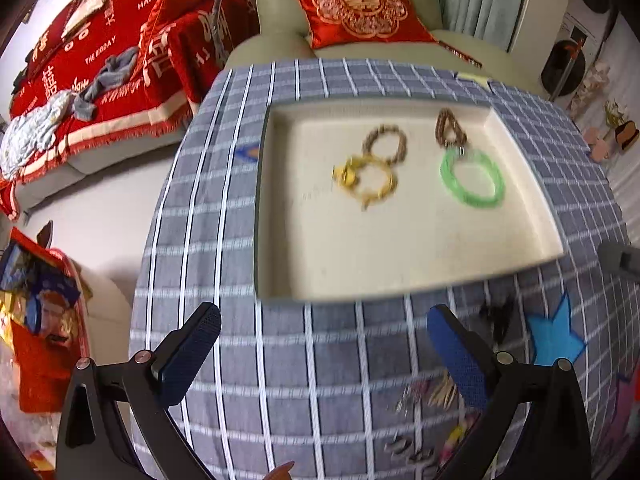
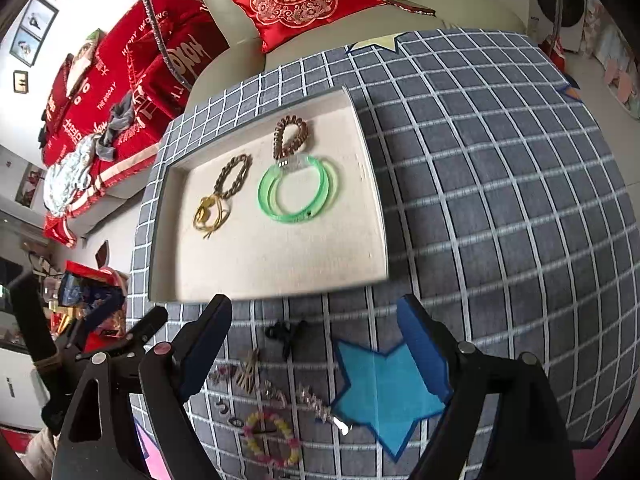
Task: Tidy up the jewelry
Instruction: 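Move both tools back over the remaining jewelry beside the blue star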
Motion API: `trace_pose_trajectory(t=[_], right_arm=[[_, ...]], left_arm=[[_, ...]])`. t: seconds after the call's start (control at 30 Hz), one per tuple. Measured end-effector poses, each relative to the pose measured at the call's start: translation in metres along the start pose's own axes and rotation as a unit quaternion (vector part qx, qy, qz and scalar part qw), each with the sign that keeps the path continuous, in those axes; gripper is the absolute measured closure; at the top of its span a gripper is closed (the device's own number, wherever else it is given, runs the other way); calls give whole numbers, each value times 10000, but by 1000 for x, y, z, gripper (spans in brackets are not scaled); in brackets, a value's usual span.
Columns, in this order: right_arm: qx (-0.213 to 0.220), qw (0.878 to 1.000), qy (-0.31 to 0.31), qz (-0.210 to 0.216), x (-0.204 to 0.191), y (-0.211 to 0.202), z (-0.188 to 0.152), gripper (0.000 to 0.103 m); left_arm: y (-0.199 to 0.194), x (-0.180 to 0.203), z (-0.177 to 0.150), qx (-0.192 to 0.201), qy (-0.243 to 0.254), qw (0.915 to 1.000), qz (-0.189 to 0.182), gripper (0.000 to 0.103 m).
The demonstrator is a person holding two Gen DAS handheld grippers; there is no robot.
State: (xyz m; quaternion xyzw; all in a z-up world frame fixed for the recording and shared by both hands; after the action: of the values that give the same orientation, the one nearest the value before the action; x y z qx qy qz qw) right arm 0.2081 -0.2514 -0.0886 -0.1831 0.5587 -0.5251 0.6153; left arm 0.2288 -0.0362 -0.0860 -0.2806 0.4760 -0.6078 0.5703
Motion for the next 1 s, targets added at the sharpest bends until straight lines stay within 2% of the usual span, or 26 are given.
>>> trace_pose_trajectory(t=[0.1, 0.17, 0.37, 0.5, 0.67, 0.83, 1.0], right_arm=[[182, 9998, 44, 54, 2, -10, -13, 16], [151, 9998, 150, 59, 5, -14, -22, 16], [-272, 9989, 337, -196, 18, -14, -52, 16], [-603, 9973, 284, -322, 22, -10, -84, 16], [-974, 9933, 225, -583, 25, 0, -117, 16], [-1236, 9885, 54, -866, 28, 11, -134, 16], [-1333, 9854, -125, -1056, 29, 18, -134, 16]], left_arm=[[-2, -1, -16, -96, 95, 9999, 3, 0], [-3, 0, -26, -111, 194, 9997, 50, 0], [-3, -1, -50, -261, 224, 9994, -82, 0], [1, -2, -61, -408, 234, 9987, -185, 0], [6, 6, -77, -587, 458, 9966, -364, 0], [11, 13, -87, -667, 544, 9955, -391, 0], [16, 21, -86, -637, 625, 9953, -375, 0]])
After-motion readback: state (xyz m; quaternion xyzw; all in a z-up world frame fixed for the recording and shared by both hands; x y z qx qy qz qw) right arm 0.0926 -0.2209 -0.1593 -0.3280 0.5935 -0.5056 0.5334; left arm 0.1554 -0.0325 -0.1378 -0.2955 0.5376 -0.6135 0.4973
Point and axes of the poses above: each gripper's, at about its wrist camera, not at the fingertips, and y roughly the way its jaws point, x to its right, z to its top, the point moved 3 cm from there along y, roughly the way its jaws point, and after that the axes turned 11 degrees about z, right-handed, at the moved point
